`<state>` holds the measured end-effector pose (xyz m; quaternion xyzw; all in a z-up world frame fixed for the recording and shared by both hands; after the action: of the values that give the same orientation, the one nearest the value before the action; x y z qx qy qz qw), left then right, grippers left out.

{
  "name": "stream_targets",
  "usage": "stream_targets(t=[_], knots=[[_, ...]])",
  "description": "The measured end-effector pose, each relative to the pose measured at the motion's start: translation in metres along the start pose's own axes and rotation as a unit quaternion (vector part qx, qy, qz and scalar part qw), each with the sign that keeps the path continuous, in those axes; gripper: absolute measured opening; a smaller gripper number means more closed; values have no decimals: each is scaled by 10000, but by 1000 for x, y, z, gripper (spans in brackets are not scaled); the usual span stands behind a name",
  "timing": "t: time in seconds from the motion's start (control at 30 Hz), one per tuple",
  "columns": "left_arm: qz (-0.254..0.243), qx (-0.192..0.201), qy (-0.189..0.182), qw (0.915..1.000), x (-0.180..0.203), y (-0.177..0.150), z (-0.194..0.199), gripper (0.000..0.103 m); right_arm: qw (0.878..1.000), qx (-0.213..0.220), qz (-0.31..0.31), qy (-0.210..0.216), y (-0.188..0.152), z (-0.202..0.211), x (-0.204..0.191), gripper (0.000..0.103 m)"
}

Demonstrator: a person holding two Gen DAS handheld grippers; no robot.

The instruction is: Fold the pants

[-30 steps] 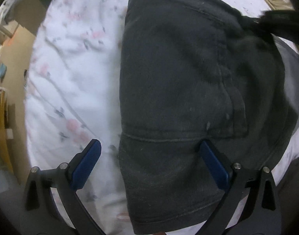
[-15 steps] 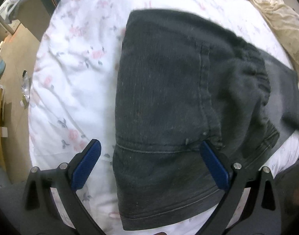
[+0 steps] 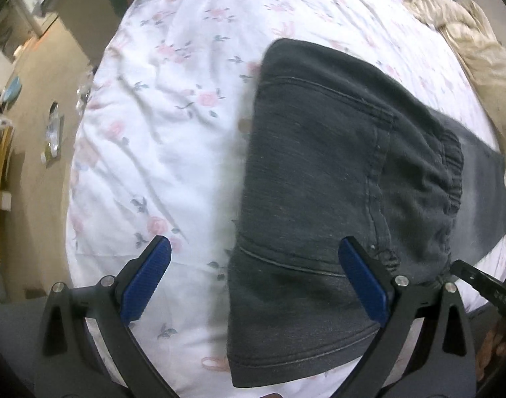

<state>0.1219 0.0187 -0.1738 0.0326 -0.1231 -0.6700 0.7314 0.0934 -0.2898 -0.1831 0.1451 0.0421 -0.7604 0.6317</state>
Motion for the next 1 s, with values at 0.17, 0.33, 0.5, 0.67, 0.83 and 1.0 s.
stream_targets(t=[0.17,0.33,0.5,0.67,0.83,1.0], knots=[[213,78,44,9997,-11,2,4,100,9938,720,693,490,21,35,-65,12],[257,139,90,9995,-10,9,2,100,9925,392,1156,-52,37,-31,-90,9],[459,211,157,9986,-20,14,4,100,9979,100,620,137,38,-57,-76,7],[874,344,-111,9955,-33,29,18,100,9864,335,-267,1584,2,7,-70,78],[906,505,-170,9945,-35,47,29,100,9358,-713,-1330,3185,-65,-21,-99,98],[916,511,-49,9945,-39,44,24,100,9078,-1348,-1915,3479,-105,-74,-116,97]])
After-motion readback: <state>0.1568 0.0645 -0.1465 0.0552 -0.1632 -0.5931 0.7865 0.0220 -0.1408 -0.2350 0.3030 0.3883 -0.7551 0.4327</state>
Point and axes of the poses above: each gripper's, at about its wrist camera, not at the fingertips, and z roughly against the way its jaws point, x to its right, y to its top, the point moved 7 cm from there along -z, roughly the way its jaws point, and after that the axes turned 1 degree about -y, right-handed, at the moved point
